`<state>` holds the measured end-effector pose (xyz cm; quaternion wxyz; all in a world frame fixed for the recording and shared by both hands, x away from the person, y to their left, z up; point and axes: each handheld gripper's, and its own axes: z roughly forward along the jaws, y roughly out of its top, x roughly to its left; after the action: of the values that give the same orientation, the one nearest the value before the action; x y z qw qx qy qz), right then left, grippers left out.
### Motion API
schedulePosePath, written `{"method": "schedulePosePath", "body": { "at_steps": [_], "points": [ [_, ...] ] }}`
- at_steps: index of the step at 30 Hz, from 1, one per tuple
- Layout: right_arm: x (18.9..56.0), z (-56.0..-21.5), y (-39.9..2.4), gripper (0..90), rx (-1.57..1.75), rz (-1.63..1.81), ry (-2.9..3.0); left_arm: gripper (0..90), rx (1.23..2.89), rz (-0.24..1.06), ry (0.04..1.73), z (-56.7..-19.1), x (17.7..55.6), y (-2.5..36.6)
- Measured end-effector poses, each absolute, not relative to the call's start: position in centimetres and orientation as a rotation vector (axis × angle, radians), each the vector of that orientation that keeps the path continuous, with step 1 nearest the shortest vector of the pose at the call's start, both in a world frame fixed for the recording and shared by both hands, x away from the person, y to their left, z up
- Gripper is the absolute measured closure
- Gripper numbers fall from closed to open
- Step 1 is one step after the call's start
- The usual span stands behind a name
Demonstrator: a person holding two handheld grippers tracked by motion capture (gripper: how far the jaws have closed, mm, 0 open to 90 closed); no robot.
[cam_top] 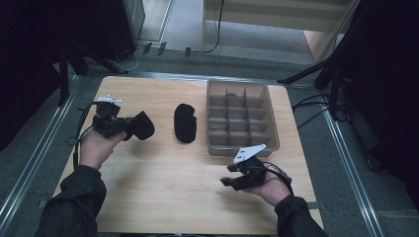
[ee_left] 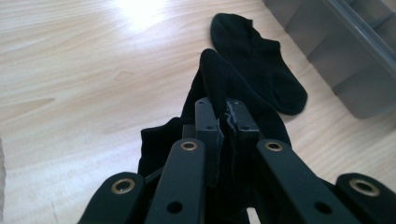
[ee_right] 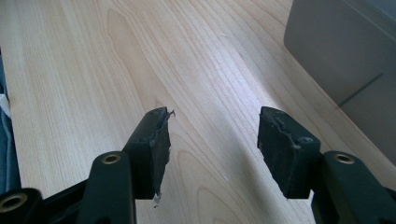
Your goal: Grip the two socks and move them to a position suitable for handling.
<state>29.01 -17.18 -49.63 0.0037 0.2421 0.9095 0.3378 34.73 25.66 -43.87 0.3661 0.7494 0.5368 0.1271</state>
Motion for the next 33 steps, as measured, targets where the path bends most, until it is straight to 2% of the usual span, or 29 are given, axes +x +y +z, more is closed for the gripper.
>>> {"method": "schedulePosePath", "body": {
  "at_steps": [13,19,33],
  "points": [
    [29.3,-49.5,-17.1,42.6,0.787,1.095,2.841,84.2,1.966,0.289,1.346,-44.4,30.0,23.3],
    [29.3,-49.5,-16.9,42.6,0.793,1.086,2.842,84.0,2.038,0.242,1.333,-45.7,28.9,21.7],
    [29.5,-49.5,-16.5,42.7,0.773,1.081,2.850,82.5,2.083,0.172,1.362,-47.7,26.6,20.6]
  ]
}}
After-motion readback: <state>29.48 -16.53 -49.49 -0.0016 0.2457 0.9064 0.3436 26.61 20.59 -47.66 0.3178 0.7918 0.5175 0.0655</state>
